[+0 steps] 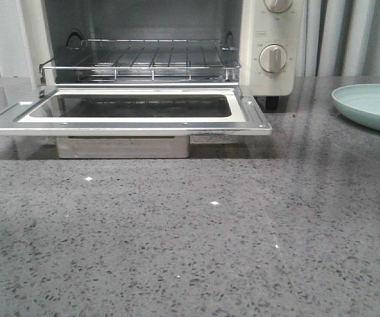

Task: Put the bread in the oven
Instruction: 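Grasp the croissant with the right gripper and lift it off the plate, then carry the croissant into the oven and lower it onto the wire rack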

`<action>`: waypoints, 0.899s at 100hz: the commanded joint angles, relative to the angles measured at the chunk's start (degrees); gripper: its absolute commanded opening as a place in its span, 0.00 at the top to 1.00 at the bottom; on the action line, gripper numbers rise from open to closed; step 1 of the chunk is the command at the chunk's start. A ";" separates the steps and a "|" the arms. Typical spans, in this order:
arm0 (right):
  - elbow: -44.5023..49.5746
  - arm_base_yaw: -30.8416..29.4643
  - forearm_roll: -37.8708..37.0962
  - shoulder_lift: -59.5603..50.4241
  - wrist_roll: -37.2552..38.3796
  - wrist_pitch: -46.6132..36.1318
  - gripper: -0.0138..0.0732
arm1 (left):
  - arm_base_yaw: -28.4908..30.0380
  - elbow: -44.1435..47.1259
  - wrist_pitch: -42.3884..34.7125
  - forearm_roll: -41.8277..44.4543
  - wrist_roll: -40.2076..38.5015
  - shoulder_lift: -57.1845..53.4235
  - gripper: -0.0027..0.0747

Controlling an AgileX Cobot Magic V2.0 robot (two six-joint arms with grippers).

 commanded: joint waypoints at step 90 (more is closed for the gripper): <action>-24.94 4.24 -28.90 34.58 3.10 -12.71 0.91 | -0.02 -1.34 -2.39 -2.25 -0.41 0.25 0.99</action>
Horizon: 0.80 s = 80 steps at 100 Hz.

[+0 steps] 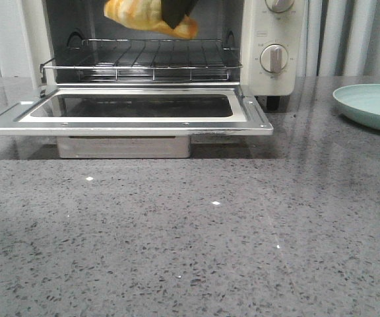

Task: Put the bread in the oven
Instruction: 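Carry the croissant into the oven and lower it onto the wire rack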

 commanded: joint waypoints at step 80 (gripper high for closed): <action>-2.12 -1.94 -13.40 2.08 14.24 -10.26 0.34 | -0.02 -1.34 -1.78 -2.14 -0.41 0.25 0.99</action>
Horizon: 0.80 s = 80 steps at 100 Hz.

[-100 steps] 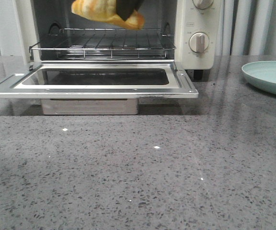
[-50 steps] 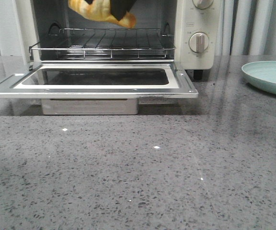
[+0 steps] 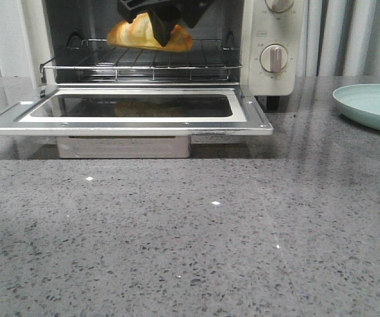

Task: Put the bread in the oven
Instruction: 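Carry the croissant into the oven and lower it onto the wire rack, then open the right gripper and withdraw it out of the oven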

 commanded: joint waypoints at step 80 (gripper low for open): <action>13.59 11.09 -2.53 -26.17 4.01 7.04 0.92 | 0.09 9.60 -17.29 21.99 -12.66 -13.95 0.99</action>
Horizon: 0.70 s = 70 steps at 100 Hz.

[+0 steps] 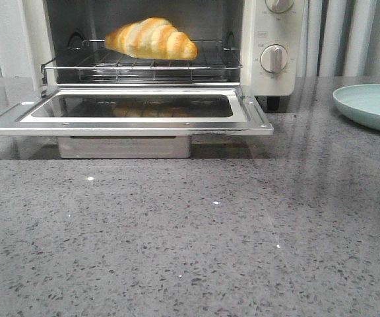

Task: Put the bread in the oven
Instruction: 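Open the right gripper and withdraw it out of the oven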

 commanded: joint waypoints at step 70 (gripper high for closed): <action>53.79 1.04 -12.96 -80.60 15.20 -8.46 0.90 | 0.09 25.58 -21.06 14.92 -7.55 -16.80 0.99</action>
